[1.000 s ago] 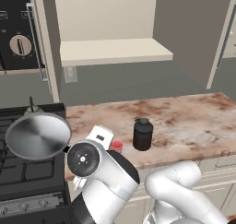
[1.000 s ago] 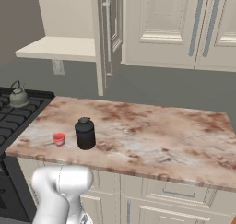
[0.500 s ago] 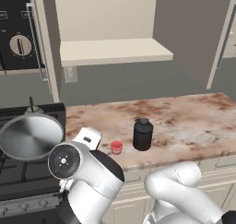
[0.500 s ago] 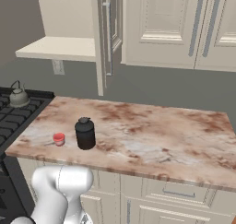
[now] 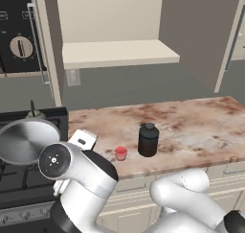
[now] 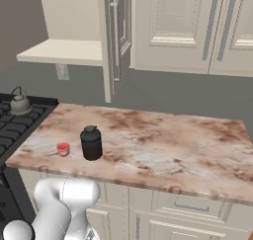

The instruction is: Pick the pan from the cabinet and place it on the stove. Then turn on the stove burner for the pan.

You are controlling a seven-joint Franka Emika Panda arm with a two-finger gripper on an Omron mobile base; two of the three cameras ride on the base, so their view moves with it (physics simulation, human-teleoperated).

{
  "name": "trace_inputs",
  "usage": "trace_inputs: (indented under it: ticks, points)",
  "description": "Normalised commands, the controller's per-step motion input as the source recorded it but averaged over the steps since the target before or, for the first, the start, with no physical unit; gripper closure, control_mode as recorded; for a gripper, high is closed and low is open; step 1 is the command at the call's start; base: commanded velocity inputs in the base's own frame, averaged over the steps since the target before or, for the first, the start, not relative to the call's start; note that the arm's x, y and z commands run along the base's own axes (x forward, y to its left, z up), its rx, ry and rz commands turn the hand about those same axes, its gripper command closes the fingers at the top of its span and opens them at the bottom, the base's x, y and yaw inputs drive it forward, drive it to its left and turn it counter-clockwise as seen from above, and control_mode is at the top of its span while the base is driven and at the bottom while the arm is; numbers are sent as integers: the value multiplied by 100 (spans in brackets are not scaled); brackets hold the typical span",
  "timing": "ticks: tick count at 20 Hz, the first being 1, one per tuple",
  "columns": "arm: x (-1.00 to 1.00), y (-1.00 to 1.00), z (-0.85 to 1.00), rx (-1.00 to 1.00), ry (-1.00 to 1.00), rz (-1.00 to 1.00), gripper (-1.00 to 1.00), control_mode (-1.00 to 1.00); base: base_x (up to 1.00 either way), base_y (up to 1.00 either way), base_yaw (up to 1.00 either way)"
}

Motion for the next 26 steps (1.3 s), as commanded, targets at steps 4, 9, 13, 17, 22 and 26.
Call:
trace_inputs:
  ticks: [4, 9, 13, 17, 22, 26]
  points:
    - [10, 27, -1, 0, 2, -1, 100, -100, 0, 0, 0]
    - [3, 11, -3, 0, 0, 0, 100, -100, 0, 0, 0]
    - [1, 8, -7, 1, 0, 0, 100, -100, 0, 0, 0]
    - [1, 8, -6, 2, 0, 0, 100, -100, 0, 0, 0]
    - [4, 17, -6, 2, 0, -2, 100, -100, 0, 0, 0]
    - [6, 13, -11, 4, 0, -7, 100, -100, 0, 0, 0]
